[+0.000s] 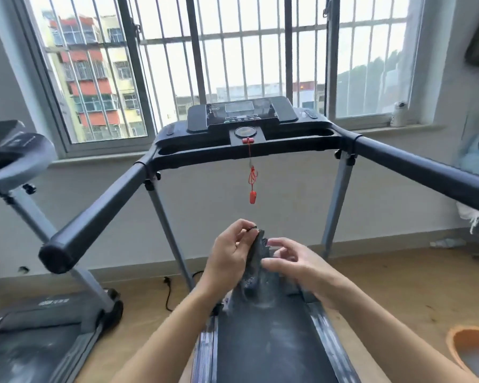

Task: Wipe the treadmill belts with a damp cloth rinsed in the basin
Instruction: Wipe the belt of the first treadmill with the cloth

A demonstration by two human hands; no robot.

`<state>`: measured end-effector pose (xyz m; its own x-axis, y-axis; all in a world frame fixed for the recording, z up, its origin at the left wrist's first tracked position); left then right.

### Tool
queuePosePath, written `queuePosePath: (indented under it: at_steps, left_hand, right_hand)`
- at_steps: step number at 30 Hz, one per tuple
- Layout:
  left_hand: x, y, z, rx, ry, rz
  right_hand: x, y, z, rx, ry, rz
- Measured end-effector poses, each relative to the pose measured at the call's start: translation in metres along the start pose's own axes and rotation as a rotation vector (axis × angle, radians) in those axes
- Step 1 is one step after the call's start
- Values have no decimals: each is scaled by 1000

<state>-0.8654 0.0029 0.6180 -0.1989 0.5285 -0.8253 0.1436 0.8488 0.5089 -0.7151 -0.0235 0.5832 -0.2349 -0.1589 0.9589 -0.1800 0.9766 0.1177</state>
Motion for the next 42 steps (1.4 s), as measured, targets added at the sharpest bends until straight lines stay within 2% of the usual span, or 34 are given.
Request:
queuePosePath:
  at_steps: [3,7,9,14,16,18,21,26,28,29,31,34,36,39,42]
  left_hand:
    - [16,30,-3,122,270,38]
    - [48,53,-24,214,497,52]
    - [67,45,-32,247,441,15]
    - [135,-27,-46,397,59,-112]
    - [168,-65,-46,501,13,-176]
    - [195,-103,-46,538,27,-226]
    - [209,-129,-49,431,-51,-279]
    - [187,-134,-46,174,-680,-475]
    - [180,-139,-35,117,-826,-551]
    - [180,-144,-29,79,-836,-579]
    - [185,-155,-26,-33,-699,-575]
    - [189,-178,-36,-157,-508,-517]
    - [192,-190,-48,-224,-412,-503]
    - [200,-200,-60,-291,-279,-469]
    - [200,-197,-56,-233,-400,-468]
  right_hand:
    - [2,42,37,71,-49,-91]
    - [-10,71,60,16,-81,-159]
    - [-24,76,75,3,-119,-179]
    - [-62,59,123,14,-302,-331]
    - [-86,52,124,-21,-375,-315]
    - [-107,40,122,-57,-431,-271]
    - [-121,14,109,-128,-398,-178]
    - [-119,-31,96,-272,-208,-27]
    - [-119,-48,101,-337,-94,-4]
    - [-120,-55,105,-367,-3,-4]
    - [-125,-68,110,-434,175,6]
    - [-141,-87,109,-559,264,49]
    - [-151,-92,106,-608,237,69]
    - [-150,-85,106,-566,61,16]
    - [-134,-68,111,-468,6,-74]
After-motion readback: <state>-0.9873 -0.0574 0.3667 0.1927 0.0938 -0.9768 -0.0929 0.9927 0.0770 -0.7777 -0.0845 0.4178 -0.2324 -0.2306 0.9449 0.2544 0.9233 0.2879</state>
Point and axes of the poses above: each hand's wrist, its own y-axis towards the middle knuckle, its own z-axis out of the palm, x = y × z, the point moved 9 cm from there along y, towards the middle knuckle, and after that the axes turned 4 degrees about -x, right-handed, at the moved point
